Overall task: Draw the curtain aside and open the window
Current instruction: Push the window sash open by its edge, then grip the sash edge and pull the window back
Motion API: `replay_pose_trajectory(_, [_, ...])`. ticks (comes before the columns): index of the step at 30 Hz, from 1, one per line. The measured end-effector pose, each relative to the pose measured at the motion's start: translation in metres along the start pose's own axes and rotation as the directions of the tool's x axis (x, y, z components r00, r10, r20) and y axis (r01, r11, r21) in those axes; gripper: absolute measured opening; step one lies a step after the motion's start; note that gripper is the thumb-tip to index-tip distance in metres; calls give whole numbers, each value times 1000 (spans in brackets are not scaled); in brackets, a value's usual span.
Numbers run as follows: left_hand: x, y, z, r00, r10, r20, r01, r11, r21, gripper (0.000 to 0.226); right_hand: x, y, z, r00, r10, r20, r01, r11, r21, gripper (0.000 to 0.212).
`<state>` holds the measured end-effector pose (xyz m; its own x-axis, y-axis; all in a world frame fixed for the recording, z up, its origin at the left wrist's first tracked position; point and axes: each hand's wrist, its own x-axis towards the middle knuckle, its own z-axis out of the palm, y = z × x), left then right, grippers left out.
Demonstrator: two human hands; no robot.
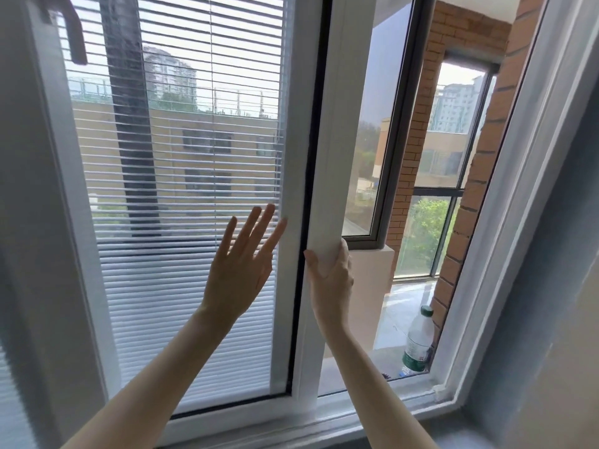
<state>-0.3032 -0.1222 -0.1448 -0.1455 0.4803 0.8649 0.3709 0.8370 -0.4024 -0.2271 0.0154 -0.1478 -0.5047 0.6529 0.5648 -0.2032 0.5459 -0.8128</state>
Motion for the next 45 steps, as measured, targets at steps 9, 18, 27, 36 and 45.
replay_pose_trajectory(9, [-21,-21,-66,980,-196,36,196,919,-343,42,-56,-6,21,986,-169,6,165,953,-256,84])
replay_pose_trajectory(18, [-56,-82,-117,939,-344,-18,320,891,-322,43,-126,-31,62,952,-223,210,268,939,-216,67])
replay_pose_trajectory(27, [-91,-153,-143,931,-365,-10,341,878,-336,39,-198,-88,127,920,-272,281,302,951,-70,45])
replay_pose_trajectory(36, [-124,-202,-145,796,-535,284,593,592,-546,41,-240,-125,174,958,-218,186,218,976,17,73])
replay_pose_trajectory(45, [-131,-211,-143,802,-493,338,583,522,-622,26,-244,-122,182,955,-218,202,240,966,-92,86])
